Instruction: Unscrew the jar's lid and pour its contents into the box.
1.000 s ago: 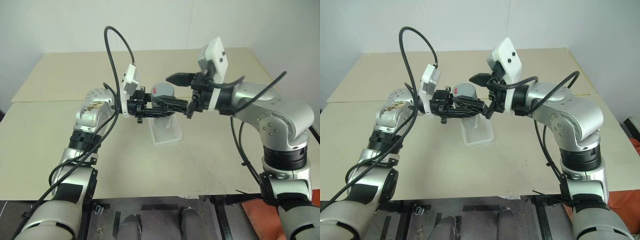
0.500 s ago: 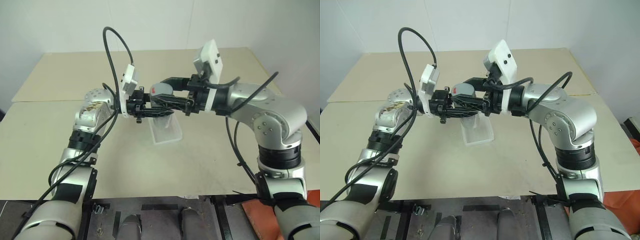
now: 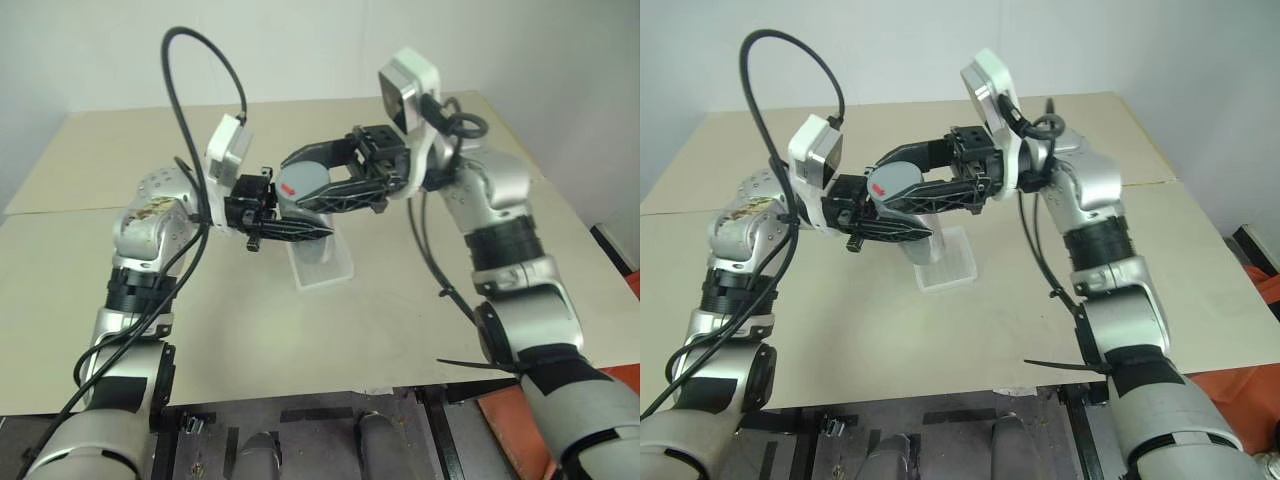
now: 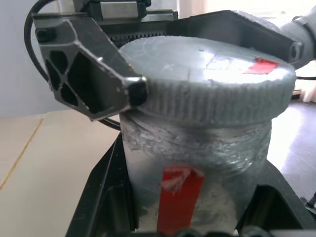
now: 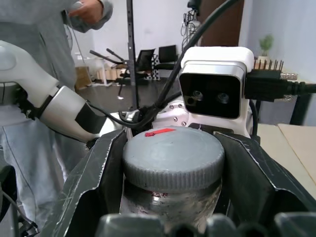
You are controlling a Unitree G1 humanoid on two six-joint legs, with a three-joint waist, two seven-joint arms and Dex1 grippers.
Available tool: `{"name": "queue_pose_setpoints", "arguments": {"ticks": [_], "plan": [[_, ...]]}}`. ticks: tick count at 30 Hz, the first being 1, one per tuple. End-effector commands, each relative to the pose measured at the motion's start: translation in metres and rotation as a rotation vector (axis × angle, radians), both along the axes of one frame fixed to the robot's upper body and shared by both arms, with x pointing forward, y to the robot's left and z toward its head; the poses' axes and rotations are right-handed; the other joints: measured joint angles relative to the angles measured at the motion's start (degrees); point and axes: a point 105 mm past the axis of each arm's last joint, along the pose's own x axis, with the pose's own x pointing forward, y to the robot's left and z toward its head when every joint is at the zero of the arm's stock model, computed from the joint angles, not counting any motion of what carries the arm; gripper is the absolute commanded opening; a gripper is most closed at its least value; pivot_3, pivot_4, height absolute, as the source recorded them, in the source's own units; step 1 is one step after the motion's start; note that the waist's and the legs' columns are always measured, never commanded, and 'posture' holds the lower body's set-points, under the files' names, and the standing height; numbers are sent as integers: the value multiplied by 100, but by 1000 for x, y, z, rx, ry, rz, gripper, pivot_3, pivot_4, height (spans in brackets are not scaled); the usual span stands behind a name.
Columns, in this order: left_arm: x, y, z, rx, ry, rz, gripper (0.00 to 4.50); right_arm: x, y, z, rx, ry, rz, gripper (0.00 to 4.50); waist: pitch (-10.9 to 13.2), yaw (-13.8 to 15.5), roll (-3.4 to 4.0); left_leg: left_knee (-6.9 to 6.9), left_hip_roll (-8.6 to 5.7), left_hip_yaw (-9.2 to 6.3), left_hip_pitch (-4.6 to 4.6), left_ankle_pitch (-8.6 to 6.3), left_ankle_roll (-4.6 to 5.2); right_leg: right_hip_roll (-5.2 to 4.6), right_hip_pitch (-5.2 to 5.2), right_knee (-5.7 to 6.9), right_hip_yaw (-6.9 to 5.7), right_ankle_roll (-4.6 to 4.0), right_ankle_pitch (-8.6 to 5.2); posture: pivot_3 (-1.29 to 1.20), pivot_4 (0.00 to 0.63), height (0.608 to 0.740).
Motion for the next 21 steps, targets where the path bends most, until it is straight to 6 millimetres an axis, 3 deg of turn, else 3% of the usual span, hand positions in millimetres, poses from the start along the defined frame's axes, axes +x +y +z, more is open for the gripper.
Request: {"name": "queue_pose_setpoints", "arguments": {"ticks": [1,2,4,8,15,21], "plan": [[-15,-12,4,10,-28,-71,1927,-6,11,4,-21,-96,52,2759,1,0,2,0,0,0,0,1,-2,0,-2,4,0,0,0,0,150,740],[-15,-11,4,11,-26,-68,1927,-5,11,4,-22,-99,49,2759,2,1,2,0,0,-1,-1,2,-4,0,-3,5,0,-1,0,0,150,740],[-13,-10,4,10,-20,-57,1927,-3,11,4,-20,-107,24,3477,2,22,3,0,0,-2,-3,7,-12,0,-4,7,0,-1,-1,0,150,740],[-6,-6,3,15,-10,-34,1927,3,2,5,-7,-117,-66,4481,2,28,3,0,-1,-2,-4,14,-26,-1,-3,7,-1,0,-1,0,150,740],[12,7,0,22,8,42,1927,-5,-38,6,27,-149,-267,4481,2,61,3,0,-2,-4,-6,15,-26,-1,-4,8,-1,0,-1,0,150,740],[28,11,0,11,-3,100,1927,-21,-52,4,43,-142,-460,4481,2,27,3,0,-2,-4,-5,3,-5,0,-8,15,0,-3,-2,0,150,740]]}}
